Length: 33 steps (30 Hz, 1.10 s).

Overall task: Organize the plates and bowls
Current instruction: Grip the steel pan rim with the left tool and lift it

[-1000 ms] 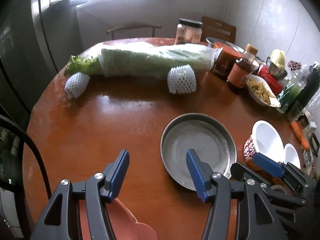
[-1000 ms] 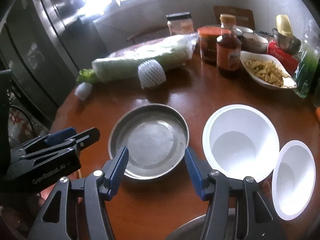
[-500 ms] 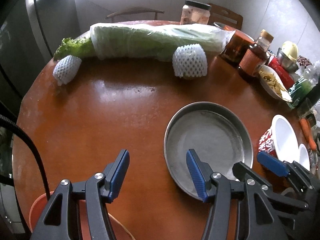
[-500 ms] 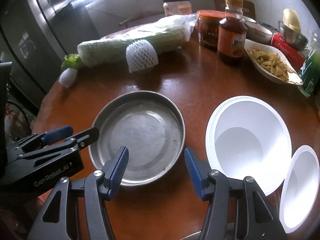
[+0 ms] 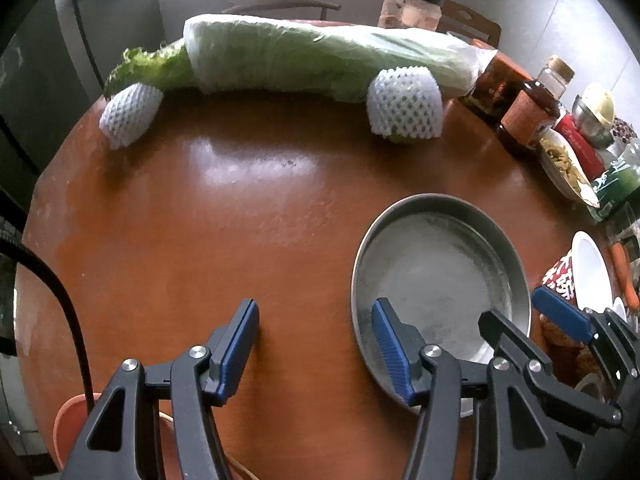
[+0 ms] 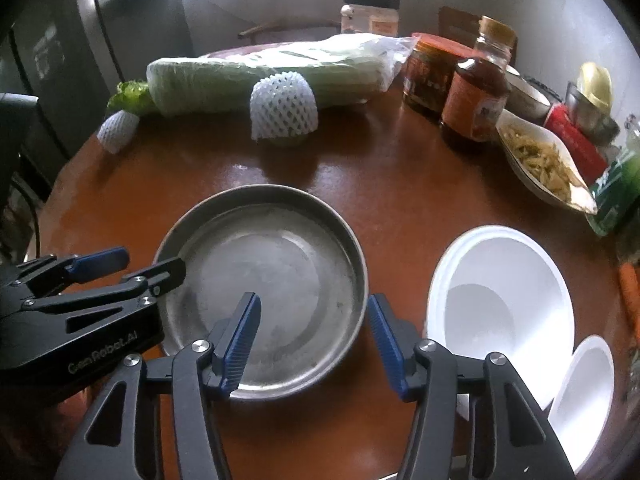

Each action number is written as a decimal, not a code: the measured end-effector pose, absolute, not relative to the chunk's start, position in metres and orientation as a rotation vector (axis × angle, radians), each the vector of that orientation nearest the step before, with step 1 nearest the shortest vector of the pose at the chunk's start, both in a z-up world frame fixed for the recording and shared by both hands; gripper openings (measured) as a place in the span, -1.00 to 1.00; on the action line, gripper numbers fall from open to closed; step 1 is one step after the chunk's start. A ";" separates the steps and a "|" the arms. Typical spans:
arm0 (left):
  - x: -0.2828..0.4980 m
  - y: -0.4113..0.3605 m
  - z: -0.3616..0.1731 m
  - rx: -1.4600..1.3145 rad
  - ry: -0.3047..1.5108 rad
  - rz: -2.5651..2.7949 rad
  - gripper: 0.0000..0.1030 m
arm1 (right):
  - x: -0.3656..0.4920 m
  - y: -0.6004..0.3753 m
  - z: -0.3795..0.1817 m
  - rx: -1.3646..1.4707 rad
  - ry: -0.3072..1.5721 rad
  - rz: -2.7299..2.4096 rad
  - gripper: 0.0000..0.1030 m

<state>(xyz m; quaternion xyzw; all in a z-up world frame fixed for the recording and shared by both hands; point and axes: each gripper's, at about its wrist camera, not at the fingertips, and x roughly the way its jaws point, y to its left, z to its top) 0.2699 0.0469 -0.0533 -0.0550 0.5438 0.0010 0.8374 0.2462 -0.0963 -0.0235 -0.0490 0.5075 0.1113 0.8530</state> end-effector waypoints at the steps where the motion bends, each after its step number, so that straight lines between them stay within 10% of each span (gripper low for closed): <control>1: 0.270 0.048 -0.054 -0.115 1.149 0.006 0.10 | 0.247 -0.094 -0.024 -0.119 1.068 0.227 0.12; 16: 0.265 0.055 -0.052 -0.109 1.150 -0.010 -0.41 | 0.257 -0.075 -0.034 -0.209 1.076 0.235 0.01; 33: 0.239 0.085 -0.024 -0.234 1.078 -0.013 -0.44 | 0.240 -0.080 -0.008 0.042 1.035 0.420 -0.31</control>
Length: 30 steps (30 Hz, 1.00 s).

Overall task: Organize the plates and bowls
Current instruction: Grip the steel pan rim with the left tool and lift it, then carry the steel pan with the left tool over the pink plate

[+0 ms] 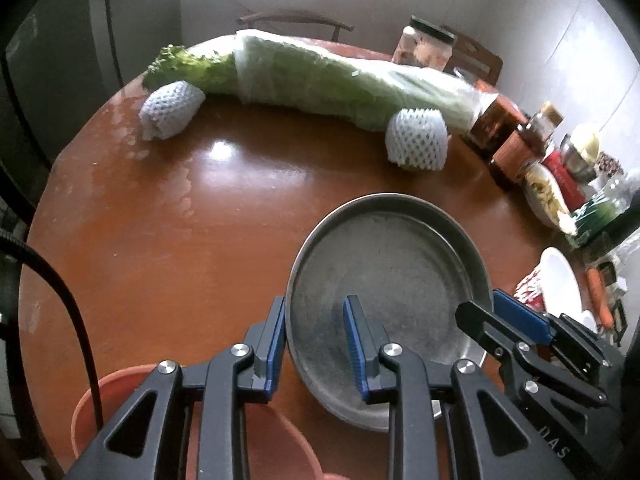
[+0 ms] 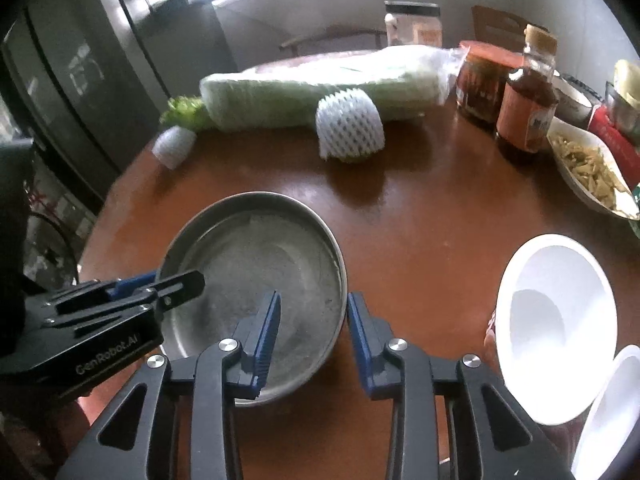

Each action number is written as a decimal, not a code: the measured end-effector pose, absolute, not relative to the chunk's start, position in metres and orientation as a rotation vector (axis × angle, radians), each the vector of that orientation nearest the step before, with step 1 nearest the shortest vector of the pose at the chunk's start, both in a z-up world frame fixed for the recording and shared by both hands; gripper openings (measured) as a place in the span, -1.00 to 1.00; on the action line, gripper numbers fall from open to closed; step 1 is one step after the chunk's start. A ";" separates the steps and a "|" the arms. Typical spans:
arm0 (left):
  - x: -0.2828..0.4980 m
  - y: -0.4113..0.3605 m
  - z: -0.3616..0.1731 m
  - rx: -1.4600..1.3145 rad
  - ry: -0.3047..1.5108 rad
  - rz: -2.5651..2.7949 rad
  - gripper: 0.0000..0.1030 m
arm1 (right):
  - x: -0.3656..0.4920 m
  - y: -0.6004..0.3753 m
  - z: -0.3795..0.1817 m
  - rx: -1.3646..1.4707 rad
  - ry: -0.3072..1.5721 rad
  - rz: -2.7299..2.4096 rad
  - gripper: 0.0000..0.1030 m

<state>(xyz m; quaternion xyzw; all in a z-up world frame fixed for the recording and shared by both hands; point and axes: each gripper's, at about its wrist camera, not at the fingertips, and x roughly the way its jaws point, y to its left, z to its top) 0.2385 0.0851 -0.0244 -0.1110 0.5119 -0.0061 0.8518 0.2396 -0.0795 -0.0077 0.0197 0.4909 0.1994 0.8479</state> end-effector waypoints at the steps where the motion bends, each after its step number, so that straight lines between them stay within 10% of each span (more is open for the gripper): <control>1: 0.235 0.085 -0.020 -0.233 1.068 -0.014 -0.44 | 0.237 -0.081 -0.004 0.044 1.027 0.425 -0.31; 30: 0.144 0.117 0.058 -0.227 0.854 0.058 -0.44 | 0.158 -0.058 0.073 0.034 0.829 0.553 -0.32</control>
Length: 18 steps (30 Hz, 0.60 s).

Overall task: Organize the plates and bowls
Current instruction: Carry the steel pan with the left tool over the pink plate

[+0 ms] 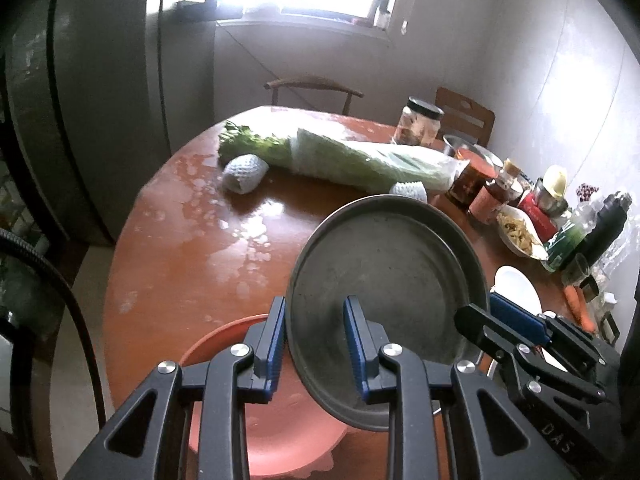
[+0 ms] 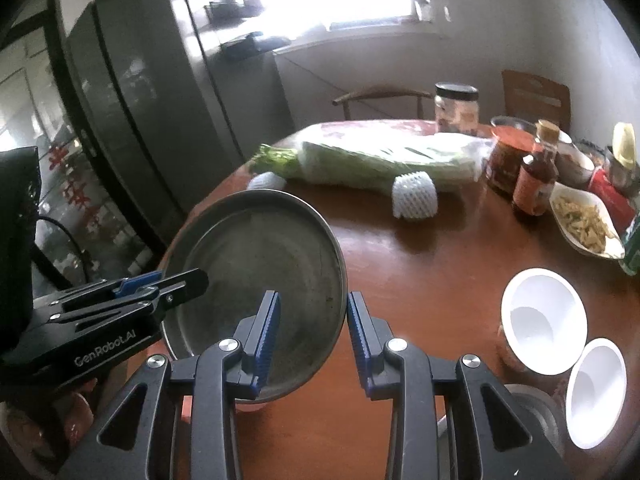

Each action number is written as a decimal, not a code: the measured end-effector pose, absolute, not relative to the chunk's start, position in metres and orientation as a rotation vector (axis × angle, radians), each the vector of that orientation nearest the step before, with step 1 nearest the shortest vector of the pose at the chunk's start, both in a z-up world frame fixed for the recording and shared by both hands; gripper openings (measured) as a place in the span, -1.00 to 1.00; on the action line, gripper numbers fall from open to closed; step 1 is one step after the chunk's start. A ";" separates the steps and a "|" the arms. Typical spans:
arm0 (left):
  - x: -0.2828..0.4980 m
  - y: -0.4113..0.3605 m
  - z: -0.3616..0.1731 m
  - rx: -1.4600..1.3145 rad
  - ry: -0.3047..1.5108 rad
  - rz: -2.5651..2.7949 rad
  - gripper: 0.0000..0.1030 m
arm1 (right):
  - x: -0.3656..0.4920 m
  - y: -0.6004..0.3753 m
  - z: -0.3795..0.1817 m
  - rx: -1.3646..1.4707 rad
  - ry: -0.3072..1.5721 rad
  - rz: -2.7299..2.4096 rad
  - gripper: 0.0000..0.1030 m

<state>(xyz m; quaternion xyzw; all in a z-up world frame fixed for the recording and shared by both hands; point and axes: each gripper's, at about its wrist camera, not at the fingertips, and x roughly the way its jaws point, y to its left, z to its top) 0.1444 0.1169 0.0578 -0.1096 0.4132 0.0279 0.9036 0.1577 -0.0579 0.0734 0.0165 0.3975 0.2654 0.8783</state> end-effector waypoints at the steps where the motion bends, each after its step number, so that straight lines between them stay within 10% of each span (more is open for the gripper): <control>1: 0.140 0.120 0.060 -0.230 0.847 0.063 -0.44 | 0.156 -0.057 0.074 0.033 0.827 0.556 -0.32; 18: 0.100 0.165 0.071 -0.247 0.798 0.153 -0.44 | 0.125 -0.008 0.089 -0.033 0.789 0.665 -0.32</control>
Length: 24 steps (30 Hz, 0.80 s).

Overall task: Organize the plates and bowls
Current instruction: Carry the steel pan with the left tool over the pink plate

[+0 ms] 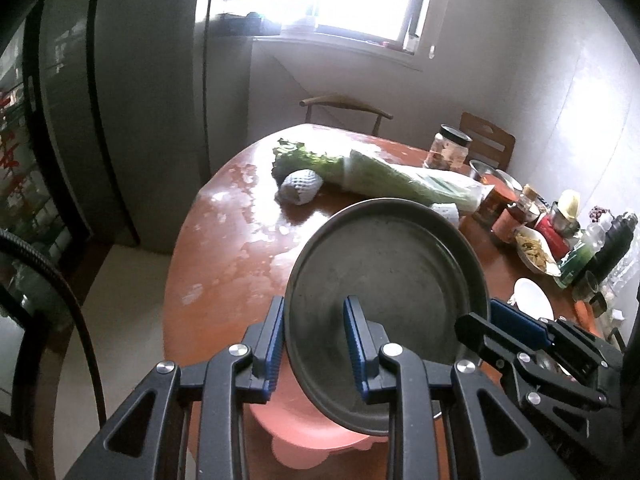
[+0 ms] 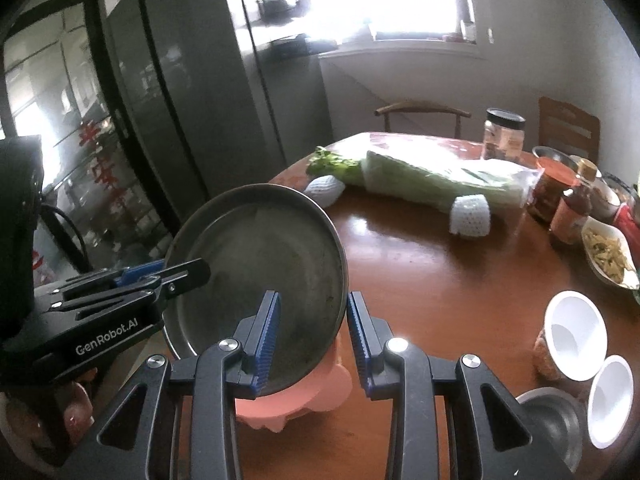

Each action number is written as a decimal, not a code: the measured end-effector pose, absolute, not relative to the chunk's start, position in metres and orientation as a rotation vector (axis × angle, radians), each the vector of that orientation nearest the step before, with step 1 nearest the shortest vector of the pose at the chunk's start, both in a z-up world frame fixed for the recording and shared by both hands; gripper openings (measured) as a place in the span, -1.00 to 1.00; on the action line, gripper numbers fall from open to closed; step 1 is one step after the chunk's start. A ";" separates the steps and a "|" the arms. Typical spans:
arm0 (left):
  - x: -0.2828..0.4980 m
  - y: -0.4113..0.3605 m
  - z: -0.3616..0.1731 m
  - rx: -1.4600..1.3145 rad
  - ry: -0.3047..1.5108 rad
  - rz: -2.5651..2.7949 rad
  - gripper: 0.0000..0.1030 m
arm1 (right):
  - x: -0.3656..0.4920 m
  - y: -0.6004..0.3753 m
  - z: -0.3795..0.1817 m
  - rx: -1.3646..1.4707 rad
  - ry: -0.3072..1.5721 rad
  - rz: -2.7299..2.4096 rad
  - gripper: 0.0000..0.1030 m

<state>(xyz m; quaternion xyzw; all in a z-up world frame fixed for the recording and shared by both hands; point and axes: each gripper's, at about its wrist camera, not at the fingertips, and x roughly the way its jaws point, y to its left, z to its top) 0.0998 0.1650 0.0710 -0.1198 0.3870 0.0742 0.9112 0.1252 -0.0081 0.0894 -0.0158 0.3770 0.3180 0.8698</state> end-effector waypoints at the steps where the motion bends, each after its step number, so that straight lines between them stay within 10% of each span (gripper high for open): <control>1: 0.098 0.167 0.069 -0.247 0.801 0.158 -0.44 | 0.124 -0.006 0.088 -0.036 0.791 0.670 -0.31; 24: 0.105 0.176 0.005 -0.229 0.898 0.189 -0.44 | 0.131 0.019 0.022 -0.069 0.919 0.679 -0.31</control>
